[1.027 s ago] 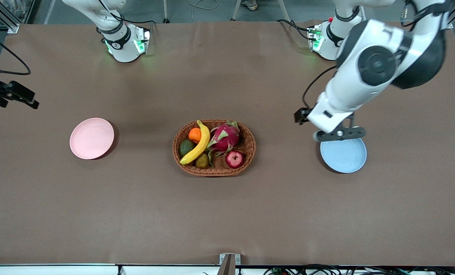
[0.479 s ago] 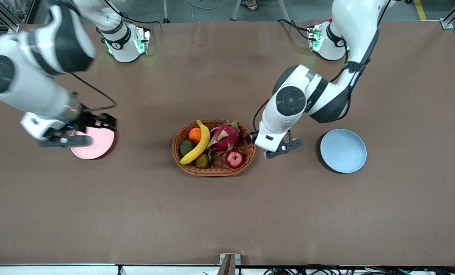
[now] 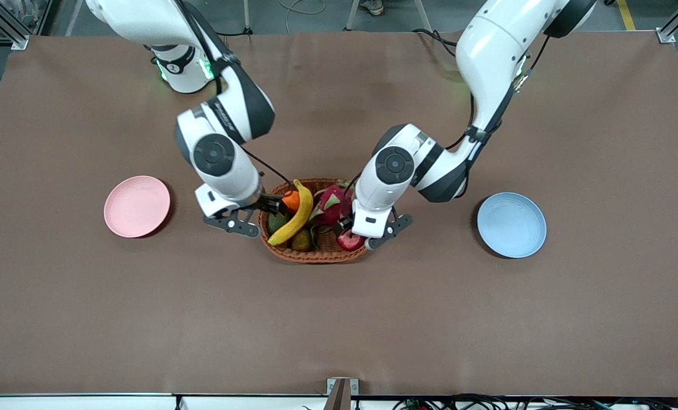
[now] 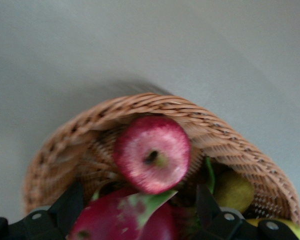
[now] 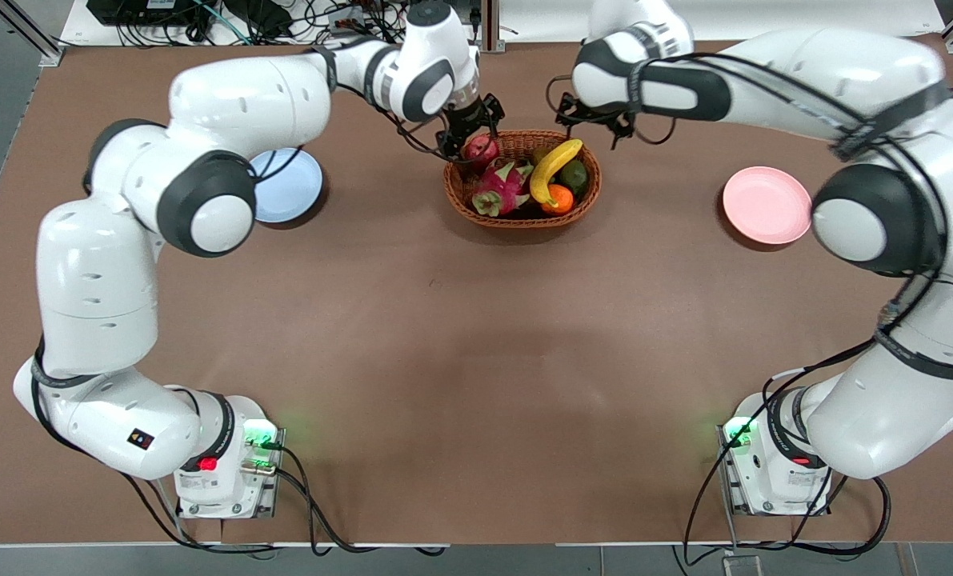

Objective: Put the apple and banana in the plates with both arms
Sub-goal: 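Grasp the banana with the right gripper while the left gripper grasps the apple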

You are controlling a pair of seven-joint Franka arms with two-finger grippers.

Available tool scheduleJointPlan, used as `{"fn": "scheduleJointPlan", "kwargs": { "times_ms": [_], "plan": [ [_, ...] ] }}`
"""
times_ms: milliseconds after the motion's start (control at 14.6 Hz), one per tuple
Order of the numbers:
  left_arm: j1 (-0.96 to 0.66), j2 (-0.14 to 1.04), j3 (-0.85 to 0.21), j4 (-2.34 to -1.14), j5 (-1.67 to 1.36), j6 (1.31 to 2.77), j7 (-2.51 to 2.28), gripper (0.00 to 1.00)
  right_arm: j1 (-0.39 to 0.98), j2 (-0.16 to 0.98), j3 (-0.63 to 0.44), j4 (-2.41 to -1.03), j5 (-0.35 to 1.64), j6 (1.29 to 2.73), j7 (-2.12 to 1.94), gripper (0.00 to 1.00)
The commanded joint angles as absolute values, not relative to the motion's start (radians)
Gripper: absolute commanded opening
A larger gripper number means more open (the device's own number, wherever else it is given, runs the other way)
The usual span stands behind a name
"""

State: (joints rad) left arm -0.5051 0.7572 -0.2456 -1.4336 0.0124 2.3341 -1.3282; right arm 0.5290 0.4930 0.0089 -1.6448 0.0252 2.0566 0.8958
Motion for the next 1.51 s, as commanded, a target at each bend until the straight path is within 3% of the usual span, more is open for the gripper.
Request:
{"fn": "scheduleJointPlan", "kwargs": {
  "times_ms": [0,205,616,685,753,959,1027,1438],
  "plan": [
    [-0.522,0.807,-0.236,-1.393,0.029,2.388,-1.376,1.00,0.554,0.599,0.000,-1.527,0.020,2.037,1.020,1.00],
    [-0.522,0.831,-0.232,-1.393,0.031,2.405,-1.374,1.00,0.558,0.659,0.000,-1.483,0.057,2.072,1.106,0.99],
    [-0.534,0.868,-0.229,-1.396,0.037,2.471,-1.384,0.99,0.561,0.696,0.000,-1.482,0.149,2.114,1.111,0.84],
    [-0.534,0.870,-0.229,-1.397,0.038,2.471,-1.384,0.94,0.563,0.703,0.000,-1.483,0.150,2.124,1.112,0.83],
    [-0.534,0.870,-0.229,-1.399,0.038,2.471,-1.381,0.83,0.564,0.712,0.000,-1.482,0.150,2.125,1.111,0.83],
    [-0.523,0.842,-0.229,-1.401,0.044,2.457,-1.381,0.29,0.565,0.716,0.000,-1.482,0.150,2.126,1.111,0.75],
    [-0.523,0.828,-0.229,-1.401,0.044,2.438,-1.382,0.19,0.565,0.719,0.000,-1.482,0.150,2.126,1.111,0.69],
    [-0.454,0.642,-0.219,-1.402,0.048,2.203,-1.356,0.13,0.561,0.729,0.000,-1.471,0.150,2.126,1.097,0.50]
  ]
}}
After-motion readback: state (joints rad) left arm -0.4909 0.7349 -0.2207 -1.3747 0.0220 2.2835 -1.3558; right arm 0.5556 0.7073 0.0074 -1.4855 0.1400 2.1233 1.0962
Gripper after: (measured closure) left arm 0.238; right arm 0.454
